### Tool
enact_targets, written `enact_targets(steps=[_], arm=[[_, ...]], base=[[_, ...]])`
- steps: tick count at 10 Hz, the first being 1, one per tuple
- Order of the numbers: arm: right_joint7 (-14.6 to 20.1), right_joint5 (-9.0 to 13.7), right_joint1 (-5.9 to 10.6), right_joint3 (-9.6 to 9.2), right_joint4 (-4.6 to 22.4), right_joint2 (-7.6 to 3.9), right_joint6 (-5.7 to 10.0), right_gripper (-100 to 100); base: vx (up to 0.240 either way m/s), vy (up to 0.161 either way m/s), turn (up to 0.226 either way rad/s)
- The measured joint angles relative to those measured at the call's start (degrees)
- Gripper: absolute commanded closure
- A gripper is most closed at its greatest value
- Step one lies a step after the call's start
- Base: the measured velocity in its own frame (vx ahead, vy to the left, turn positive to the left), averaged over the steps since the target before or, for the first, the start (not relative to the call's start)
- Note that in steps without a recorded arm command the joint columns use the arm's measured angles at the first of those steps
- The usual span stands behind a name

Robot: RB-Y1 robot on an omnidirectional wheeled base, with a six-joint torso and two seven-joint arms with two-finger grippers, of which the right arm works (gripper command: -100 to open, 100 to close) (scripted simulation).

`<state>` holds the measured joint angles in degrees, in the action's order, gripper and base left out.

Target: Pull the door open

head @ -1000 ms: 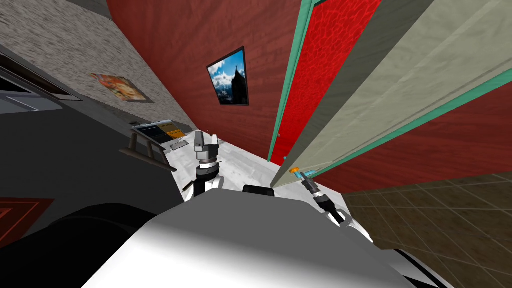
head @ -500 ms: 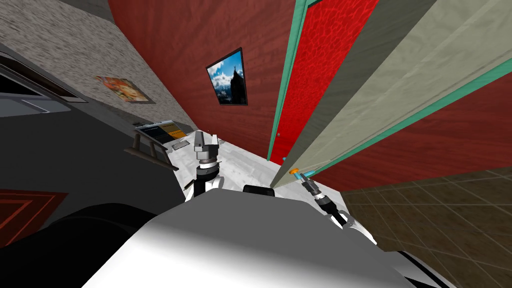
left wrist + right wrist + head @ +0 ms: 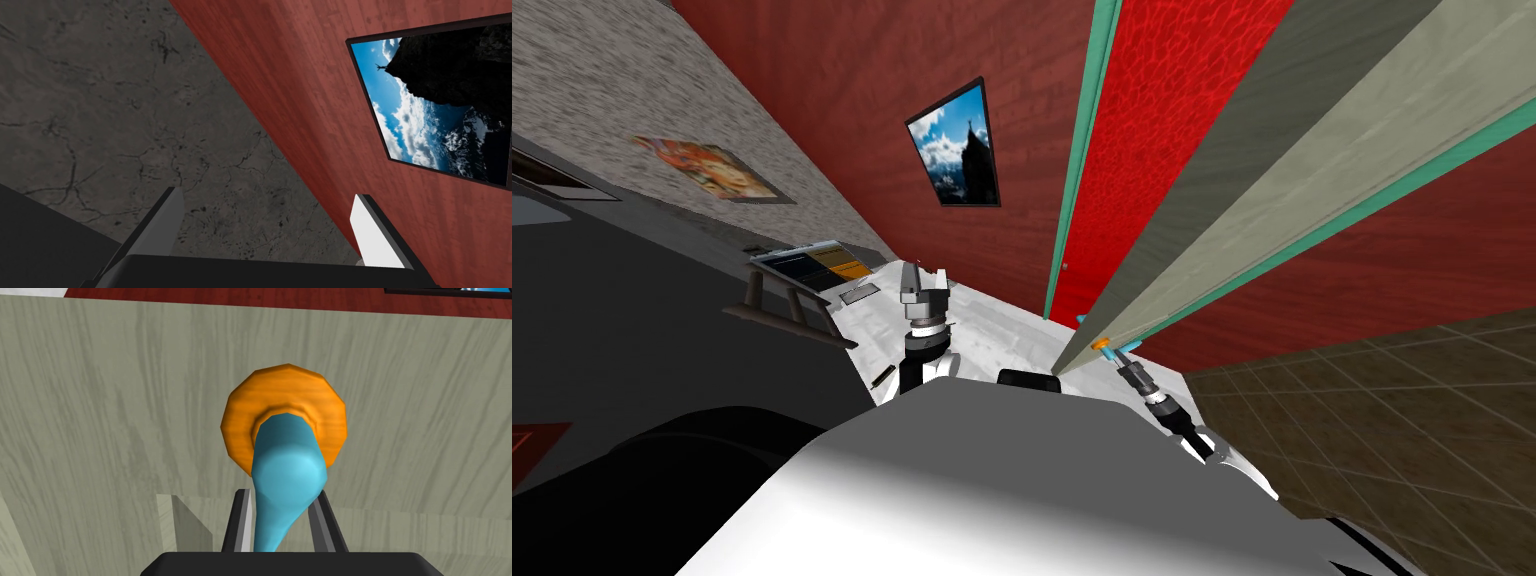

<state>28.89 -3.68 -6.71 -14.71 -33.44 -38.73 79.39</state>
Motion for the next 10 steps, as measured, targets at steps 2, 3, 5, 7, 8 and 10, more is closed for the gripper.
enact_targets(steps=[2,3,5,7,8,10], arm=[[0.2,-0.4,1.17,-0.52,2.4,0.00,1.84,100],[0.4,-0.6,1.23,-0.70,2.6,-0.22,2.21,100],[0.5,-1.0,2.00,-1.17,4.9,-0.37,4.31,100],[0.3,-1.2,2.57,-1.42,6.6,-0.08,5.62,100],[0.3,-1.3,2.44,-1.54,6.8,-0.04,5.89,100],[0.2,-1.3,-0.30,-1.70,2.7,-0.19,4.03,-100]], base=[[-0.042,-0.022,-0.001],[-0.052,-0.030,0.009],[-0.042,-0.026,0.015],[-0.008,-0.005,0.002],[0.026,0.022,-0.039],[0.008,0.019,-0.073]])
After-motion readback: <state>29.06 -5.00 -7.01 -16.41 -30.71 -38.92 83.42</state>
